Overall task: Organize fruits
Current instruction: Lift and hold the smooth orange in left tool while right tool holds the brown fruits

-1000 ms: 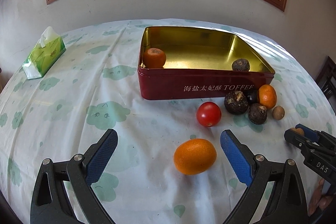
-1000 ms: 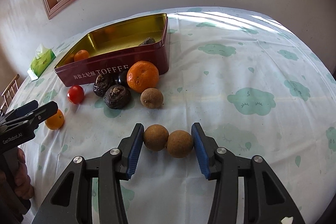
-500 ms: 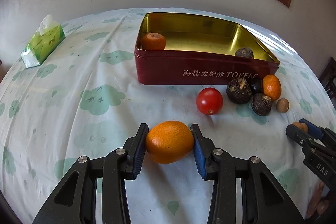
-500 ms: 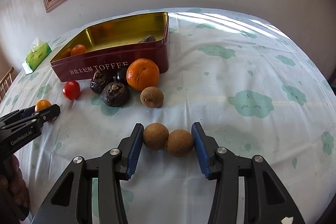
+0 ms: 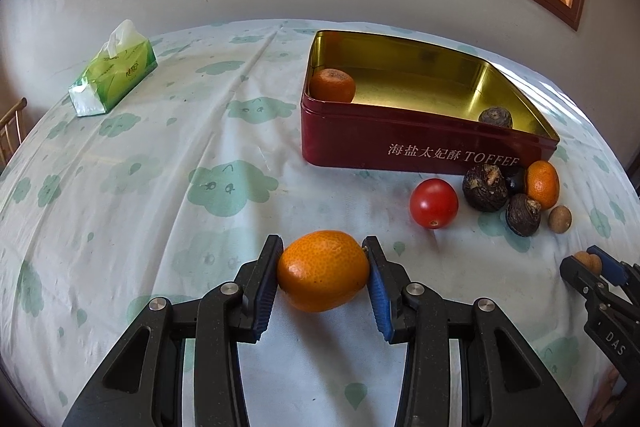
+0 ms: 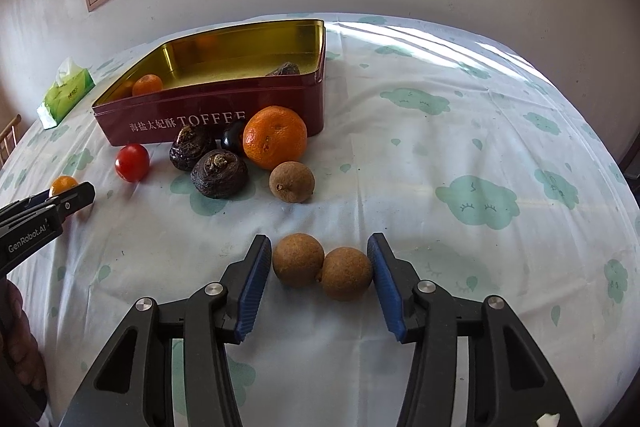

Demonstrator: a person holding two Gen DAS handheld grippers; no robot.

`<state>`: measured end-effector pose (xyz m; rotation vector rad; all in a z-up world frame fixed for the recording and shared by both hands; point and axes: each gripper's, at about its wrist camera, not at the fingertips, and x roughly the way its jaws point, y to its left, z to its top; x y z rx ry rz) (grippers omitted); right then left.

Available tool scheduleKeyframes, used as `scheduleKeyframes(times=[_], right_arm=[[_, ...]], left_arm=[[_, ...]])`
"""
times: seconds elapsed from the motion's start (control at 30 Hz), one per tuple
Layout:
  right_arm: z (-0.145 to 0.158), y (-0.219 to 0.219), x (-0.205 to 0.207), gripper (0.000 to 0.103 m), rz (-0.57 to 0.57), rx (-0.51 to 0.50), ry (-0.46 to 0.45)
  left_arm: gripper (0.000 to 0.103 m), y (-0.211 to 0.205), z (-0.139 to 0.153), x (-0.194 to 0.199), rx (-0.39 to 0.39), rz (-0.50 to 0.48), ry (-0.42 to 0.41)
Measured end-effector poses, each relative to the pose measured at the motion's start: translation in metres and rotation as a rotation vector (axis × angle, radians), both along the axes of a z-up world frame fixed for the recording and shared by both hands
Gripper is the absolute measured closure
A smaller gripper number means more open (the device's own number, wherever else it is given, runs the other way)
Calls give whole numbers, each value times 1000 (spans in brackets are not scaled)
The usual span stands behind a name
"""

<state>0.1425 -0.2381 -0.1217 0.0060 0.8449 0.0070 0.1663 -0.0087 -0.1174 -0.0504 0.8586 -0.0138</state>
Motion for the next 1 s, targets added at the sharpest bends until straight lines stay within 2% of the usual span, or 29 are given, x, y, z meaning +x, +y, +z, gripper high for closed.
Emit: scheduleKeyframes(times=[0.3,0.7,1.0], right_arm=[[1,2,-1,59,-4,-18,-5],[20,24,-13,59,48,65,-72],[8,23,-10,59,35,100,-50]], left_arm=[[61,-1,2,-2,11,9,-12],[61,-1,5,-5,9,8,-35],[61,-1,7,-7,11,6,-43]])
